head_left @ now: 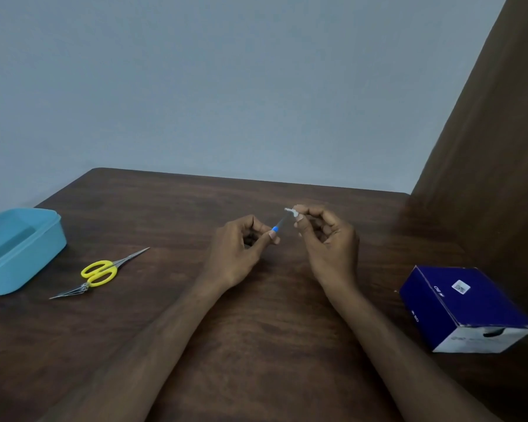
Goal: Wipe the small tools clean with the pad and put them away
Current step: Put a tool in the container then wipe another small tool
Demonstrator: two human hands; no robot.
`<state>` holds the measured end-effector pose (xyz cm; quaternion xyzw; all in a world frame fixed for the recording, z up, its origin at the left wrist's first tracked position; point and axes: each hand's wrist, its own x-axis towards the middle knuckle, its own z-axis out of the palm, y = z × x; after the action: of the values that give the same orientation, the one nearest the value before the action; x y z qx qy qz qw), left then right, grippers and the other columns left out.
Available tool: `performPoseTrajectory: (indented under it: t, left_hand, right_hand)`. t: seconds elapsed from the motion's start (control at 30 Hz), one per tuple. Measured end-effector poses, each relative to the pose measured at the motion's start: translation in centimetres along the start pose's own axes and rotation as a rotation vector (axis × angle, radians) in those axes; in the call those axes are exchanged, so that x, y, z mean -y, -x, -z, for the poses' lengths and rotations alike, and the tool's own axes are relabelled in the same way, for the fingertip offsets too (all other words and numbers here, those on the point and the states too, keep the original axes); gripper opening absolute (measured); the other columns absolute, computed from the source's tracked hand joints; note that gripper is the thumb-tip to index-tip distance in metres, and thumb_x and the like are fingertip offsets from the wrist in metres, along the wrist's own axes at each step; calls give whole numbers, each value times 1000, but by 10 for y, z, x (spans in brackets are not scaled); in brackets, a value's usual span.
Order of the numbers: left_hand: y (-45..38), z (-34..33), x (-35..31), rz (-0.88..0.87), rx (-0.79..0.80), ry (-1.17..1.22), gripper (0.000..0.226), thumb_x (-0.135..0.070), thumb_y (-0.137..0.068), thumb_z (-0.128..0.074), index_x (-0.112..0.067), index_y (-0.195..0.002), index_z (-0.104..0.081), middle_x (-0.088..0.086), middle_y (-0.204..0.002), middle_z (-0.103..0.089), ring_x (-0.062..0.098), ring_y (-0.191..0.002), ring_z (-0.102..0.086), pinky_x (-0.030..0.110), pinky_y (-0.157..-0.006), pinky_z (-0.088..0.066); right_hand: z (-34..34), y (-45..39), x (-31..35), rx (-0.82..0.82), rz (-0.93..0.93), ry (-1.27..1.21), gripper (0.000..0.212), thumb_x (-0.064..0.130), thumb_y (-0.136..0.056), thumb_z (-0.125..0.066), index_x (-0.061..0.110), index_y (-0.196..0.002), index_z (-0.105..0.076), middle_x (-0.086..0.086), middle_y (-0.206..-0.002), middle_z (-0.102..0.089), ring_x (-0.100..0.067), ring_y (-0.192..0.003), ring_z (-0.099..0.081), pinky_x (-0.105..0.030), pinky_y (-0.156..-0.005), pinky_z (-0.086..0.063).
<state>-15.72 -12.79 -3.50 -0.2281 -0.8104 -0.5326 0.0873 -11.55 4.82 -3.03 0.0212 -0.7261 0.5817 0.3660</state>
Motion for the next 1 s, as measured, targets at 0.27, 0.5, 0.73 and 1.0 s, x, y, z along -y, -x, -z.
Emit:
performPoseTrajectory:
  t: [0.27, 0.5, 0.73, 1.0]
  left_hand:
    - [1, 1, -2, 16, -26, 26, 18, -23, -80, -95, -22, -80, -77, -8, -75, -79, 2, -63, -69, 12, -61, -49]
    - [1, 3, -6, 95, -21, 46, 16, -28, -82, -94, -24, -94, -85, -10, -75, -81, 3, -76, -78, 14, -70, -56]
    - [-2, 2, 0, 85, -44, 53, 7, -30, -89, -88, -24, -87, -87, -7, -75, -80, 12, -79, -79, 28, -66, -55]
    - [-1, 1, -2, 71, -68, 33, 10, -27, -89, -88, -22, -80, -85, -8, -69, -77, 3, -64, -69, 18, -61, -50]
  right_hand:
    - [1, -1, -2, -34, -43, 28, 19, 10, -97, -75, 28, -101, -81, 9, -98, -82, -16, -89, -79, -54, -85, -64]
    - [10, 4, 10, -22, 393, 368, 20, 1, -90, -78, 16, -102, -83, 4, -91, -70, -5, -75, -67, -24, -70, -55]
    - [1, 4, -4, 173, 444, 590, 13, -2, -78, -77, 10, -78, -75, -2, -77, -63, -16, -65, -59, -35, -61, -51]
    - [8, 4, 7, 75, 481, 523, 24, -3, -84, -76, 12, -102, -82, 0, -85, -64, -14, -71, -62, -29, -67, -53]
